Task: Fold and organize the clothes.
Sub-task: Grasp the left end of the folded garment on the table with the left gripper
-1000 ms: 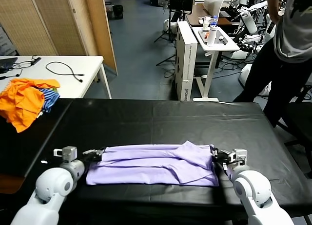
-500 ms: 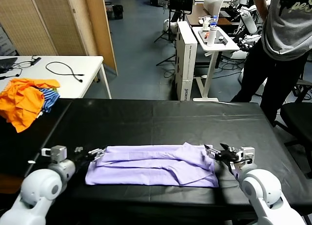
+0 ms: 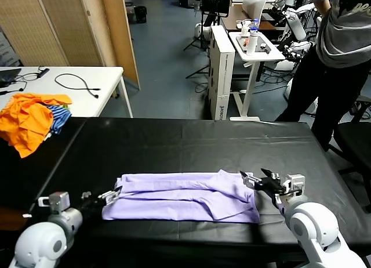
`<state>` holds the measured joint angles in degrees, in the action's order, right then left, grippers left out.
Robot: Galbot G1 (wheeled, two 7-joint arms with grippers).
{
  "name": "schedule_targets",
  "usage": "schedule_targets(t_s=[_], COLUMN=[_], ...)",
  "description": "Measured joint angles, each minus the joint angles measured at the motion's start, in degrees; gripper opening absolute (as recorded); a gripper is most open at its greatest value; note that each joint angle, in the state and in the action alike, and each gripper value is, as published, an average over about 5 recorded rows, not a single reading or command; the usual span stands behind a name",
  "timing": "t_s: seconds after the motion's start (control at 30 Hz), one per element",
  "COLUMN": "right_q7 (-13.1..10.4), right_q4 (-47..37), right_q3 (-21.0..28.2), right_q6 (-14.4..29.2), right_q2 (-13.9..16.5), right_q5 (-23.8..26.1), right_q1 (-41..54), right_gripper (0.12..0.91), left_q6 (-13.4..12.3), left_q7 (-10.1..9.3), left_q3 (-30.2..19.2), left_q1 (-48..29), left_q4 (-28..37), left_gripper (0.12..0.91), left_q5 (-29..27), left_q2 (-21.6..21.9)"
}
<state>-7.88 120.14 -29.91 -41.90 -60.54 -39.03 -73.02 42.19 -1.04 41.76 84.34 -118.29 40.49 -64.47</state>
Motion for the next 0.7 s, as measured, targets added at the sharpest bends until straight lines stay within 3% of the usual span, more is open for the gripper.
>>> schedule_targets(t_s=[0.17, 0.27, 0.6, 0.7], right_q7=[0.0, 0.0, 0.1, 0.1], right_q4=[0.3, 0.3, 0.1, 0.0], right_q3=[-0.1, -0.1, 0.4, 0.6], right_q6=[0.1, 0.2, 0.4, 0.5], right_q2=[0.0, 0.1, 0.0, -0.1], right_q5=[0.0, 0.0, 0.4, 0.6], right_q1=[-0.2, -0.2, 0.2, 0.3], right_gripper=[0.907, 0.907, 0.907, 0.907], left_q6=[0.0, -0.1, -0.1, 0.0], left_q7=[0.10, 0.18, 0.23, 0.16], left_q3=[-0.2, -0.3, -1.0, -1.0], left_q1=[0.3, 0.6, 1.4, 1.4], left_q4=[0.5, 0.5, 0.0, -0.1], left_gripper=[0.905, 0.845, 0.262, 0.187], left_q5=[-0.4, -0.5, -0.9, -0.5], left_q2=[-2.4, -3.5, -6.1, -6.1])
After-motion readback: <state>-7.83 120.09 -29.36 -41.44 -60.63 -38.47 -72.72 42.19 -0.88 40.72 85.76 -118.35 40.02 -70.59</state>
